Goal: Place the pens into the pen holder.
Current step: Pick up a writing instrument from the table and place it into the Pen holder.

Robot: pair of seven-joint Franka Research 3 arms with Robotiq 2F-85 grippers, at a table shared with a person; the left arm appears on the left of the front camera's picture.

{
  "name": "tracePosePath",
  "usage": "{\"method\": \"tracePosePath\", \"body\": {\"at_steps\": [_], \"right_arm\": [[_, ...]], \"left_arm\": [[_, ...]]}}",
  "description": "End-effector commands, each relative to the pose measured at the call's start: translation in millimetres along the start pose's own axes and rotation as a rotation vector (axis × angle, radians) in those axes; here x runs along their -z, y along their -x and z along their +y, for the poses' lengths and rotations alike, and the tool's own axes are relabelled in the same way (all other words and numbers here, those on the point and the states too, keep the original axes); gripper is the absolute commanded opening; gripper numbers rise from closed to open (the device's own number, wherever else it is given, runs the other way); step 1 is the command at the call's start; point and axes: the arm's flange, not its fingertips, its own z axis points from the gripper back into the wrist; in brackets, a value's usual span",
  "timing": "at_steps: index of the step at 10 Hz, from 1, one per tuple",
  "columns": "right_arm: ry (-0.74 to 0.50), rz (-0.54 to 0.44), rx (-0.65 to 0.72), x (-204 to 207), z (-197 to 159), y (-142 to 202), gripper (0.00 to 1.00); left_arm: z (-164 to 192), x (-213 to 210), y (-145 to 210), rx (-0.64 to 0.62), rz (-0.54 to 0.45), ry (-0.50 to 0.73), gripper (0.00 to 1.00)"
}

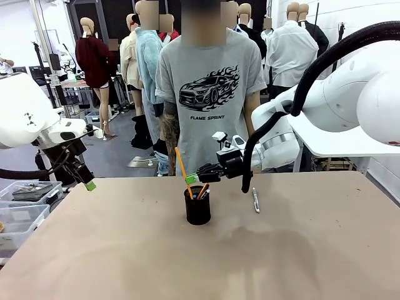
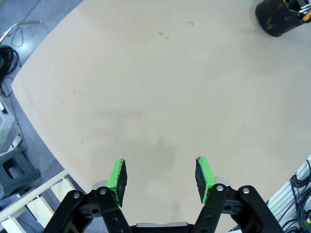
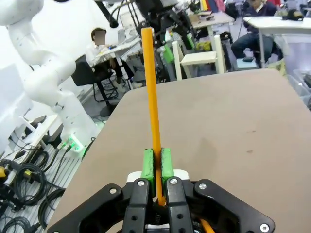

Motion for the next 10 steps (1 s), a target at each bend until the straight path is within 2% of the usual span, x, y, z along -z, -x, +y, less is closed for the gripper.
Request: {"method": "tracePosePath", "body": {"at_steps": [1, 2, 7, 10], "right_arm": [[-0.018, 0.043, 0.007, 3, -2, -5, 0.21], [-0.015, 0.044, 0.002, 2, 0, -5, 0.25], [-0.004, 0.020, -0.028, -5, 7, -11, 0.25], [0.039, -0.022, -0.146, -38, 35, -41, 0.25]], "left_arm": [[3, 0, 1, 0.015, -0.011, -0.002, 0.74], [3, 0, 1, 0.015, -0.011, -0.002, 0.74], [3, 0, 1, 0.015, -0.011, -0.002, 0.74], [3, 0, 1, 0.015, -0.011, -0.002, 0.74]]}}
